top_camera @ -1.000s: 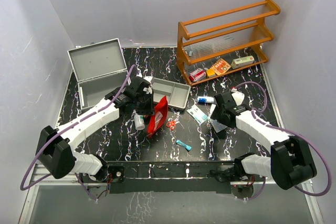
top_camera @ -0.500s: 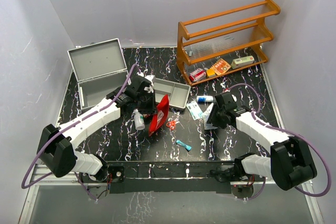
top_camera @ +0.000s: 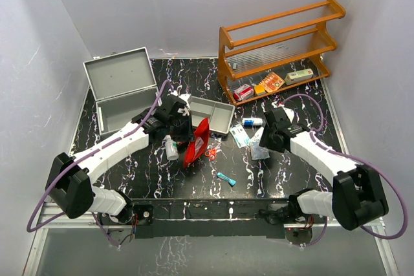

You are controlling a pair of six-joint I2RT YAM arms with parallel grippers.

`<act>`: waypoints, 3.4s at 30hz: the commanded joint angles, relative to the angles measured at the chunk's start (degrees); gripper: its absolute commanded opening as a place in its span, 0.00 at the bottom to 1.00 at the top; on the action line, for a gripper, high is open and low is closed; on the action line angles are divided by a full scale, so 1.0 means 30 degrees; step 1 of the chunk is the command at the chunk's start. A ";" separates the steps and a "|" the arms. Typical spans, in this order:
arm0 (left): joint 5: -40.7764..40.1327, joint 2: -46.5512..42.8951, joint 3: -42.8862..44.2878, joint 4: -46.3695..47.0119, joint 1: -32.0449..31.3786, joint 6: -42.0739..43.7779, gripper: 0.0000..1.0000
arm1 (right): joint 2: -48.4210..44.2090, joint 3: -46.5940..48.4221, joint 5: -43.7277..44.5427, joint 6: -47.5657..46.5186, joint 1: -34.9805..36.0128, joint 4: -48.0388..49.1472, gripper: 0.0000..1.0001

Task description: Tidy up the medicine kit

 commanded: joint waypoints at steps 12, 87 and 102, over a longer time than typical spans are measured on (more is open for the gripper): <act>0.1219 -0.0640 0.0679 -0.0779 0.0070 0.0408 0.00 | 0.2228 -0.0318 -0.1690 -0.1010 0.0031 0.1902 0.40; 0.3084 -0.1600 0.1023 0.1634 0.0069 -0.2655 0.00 | -0.2856 -0.1693 -0.7494 1.2126 0.6317 1.5180 0.00; 0.2872 -0.1622 0.1095 0.1482 0.0098 -0.2294 0.00 | -0.1343 0.0266 -0.7058 1.0712 0.6445 1.0893 0.26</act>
